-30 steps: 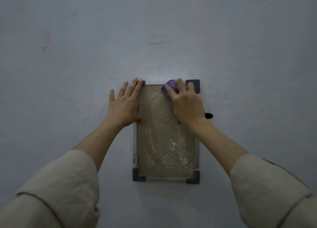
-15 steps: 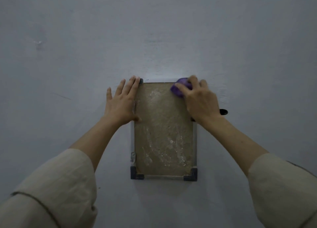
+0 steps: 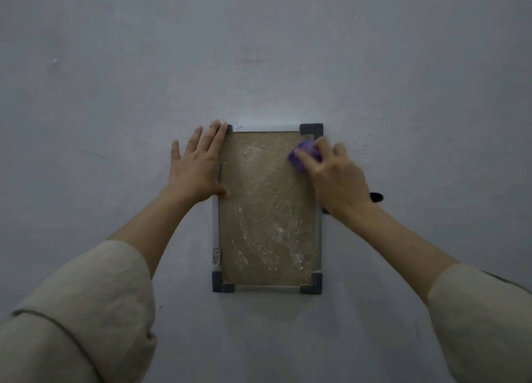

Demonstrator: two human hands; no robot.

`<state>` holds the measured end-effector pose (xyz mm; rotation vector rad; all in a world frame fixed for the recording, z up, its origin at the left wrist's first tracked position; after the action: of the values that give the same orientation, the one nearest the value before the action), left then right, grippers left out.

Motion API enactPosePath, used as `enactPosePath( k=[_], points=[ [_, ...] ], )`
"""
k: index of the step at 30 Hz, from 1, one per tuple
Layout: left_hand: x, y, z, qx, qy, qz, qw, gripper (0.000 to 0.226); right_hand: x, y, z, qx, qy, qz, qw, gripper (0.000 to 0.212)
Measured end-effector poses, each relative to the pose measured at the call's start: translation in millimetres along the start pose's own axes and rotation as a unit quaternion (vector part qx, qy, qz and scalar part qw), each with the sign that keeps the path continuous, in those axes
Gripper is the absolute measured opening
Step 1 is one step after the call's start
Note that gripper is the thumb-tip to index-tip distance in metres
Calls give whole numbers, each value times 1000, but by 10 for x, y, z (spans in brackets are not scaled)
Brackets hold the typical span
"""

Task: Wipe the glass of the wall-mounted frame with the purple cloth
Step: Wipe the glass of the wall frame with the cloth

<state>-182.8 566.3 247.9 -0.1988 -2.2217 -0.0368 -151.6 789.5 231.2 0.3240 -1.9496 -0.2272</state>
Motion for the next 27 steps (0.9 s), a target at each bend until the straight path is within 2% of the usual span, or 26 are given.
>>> enactPosePath(
  k=[2,4,6,8,9,10,14,15,18,19,20,24,25,27],
  points=[
    [7,0,-2,3,1,-2,1000,131,-208,-221,123,14,-45,-120,992,46],
    [15,-7,0,7,3,-1,1000,132,-299,-223,151,15,-62,-169,984,48],
    [12,-11,3,8,5,-1,1000,132,-208,-50,92,10,-29,-112,993,48],
    [11,-12,2,7,5,1,1000,132,-162,102,11,11,11,9,1000,47],
    [8,-11,0,6,5,1,1000,132,-184,95,7,17,16,42,999,47],
    [7,-9,1,5,4,1,1000,132,-226,31,32,23,8,39,999,46],
    [10,-9,2,4,2,-1,1000,131,-464,-205,111,16,-28,-123,992,50],
    [10,-9,3,4,2,0,1000,131,-427,-129,76,11,-10,-114,993,50],
    [6,-8,-1,2,3,1,1000,131,-313,102,11,20,15,17,1000,47],
    [5,-7,-2,1,2,0,1000,131,-319,93,28,23,9,35,999,47],
    [2,-5,-1,-1,1,0,1000,131,-357,25,57,23,-1,23,999,48],
    [-6,7,-8,-1,-1,0,1000,130,-617,-290,97,8,-26,-150,988,52],
    [-7,7,-12,-2,-2,-1,1000,130,-591,-249,90,6,-22,-148,989,52],
    [-12,16,-22,-1,-4,-3,1000,130,-468,-93,73,24,-2,-56,998,49]
  ],
)
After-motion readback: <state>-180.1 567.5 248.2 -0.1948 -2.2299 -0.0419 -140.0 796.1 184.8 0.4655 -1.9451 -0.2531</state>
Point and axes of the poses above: each hand's wrist, its own x-axis towards the middle knuckle, its own z-axis out of the palm, y = z × x, the point moved 5 cm from there along x, towards the middle knuckle, and after that the axes turned 2 degrees about -x, right-handed, at the moved point
